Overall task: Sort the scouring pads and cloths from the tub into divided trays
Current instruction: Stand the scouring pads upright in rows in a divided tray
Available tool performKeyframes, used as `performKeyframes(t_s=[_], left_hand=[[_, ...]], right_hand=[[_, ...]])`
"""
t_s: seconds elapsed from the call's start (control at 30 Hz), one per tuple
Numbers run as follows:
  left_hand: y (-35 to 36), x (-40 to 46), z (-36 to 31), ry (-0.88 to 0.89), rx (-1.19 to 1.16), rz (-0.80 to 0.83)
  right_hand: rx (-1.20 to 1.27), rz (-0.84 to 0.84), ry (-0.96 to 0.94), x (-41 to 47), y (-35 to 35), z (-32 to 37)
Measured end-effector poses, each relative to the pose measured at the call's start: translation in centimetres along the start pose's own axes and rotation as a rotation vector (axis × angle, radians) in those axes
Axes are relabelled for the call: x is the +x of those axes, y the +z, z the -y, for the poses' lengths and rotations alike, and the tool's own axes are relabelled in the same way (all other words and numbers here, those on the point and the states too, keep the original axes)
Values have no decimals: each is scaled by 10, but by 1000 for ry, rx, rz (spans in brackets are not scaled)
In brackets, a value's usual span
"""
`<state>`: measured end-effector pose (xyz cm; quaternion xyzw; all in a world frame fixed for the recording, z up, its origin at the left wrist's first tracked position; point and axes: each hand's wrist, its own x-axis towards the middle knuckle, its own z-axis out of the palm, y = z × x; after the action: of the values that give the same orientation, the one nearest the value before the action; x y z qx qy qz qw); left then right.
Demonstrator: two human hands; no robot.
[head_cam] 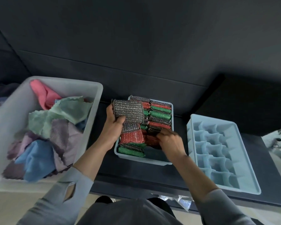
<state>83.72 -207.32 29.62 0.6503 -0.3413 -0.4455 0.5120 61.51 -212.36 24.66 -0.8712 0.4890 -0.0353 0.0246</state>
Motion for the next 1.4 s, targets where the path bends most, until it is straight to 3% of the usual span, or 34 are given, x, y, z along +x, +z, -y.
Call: performKeyframes(t_s=[0.47, 0.57, 0.63, 0.73, 0.8, 0.93, 1.07, 1.17, 1.27, 1.4], left_hand=[[-5, -13, 7, 16, 15, 57], [-5, -15, 9, 8, 19, 89], [-5, -16, 10, 6, 25, 117], [-3, -18, 9, 33, 56, 185], [0, -19, 6, 58, 110, 243], [3, -21, 2, 124, 189, 299], [-8, -19, 2, 151, 160, 165], [-16, -16, 0, 163, 127, 1], [-20, -14, 0, 173, 146, -49], [-18, -16, -4, 173, 129, -30]], right_hand=[[-9, -242, -9, -4, 14, 5], [17, -192, 10, -5, 15, 7], [123, -169, 36, 1, 6, 5], [564, -255, 162, 10, -31, 17], [790, -185, 147, 18, -55, 25], [801, 28, 127, 27, -71, 27], [976, -52, 240, 18, -64, 10], [800, 11, 248, 0, -57, -10], [430, 115, 200, -15, -42, -16], [142, -170, 48, -14, -29, -4]])
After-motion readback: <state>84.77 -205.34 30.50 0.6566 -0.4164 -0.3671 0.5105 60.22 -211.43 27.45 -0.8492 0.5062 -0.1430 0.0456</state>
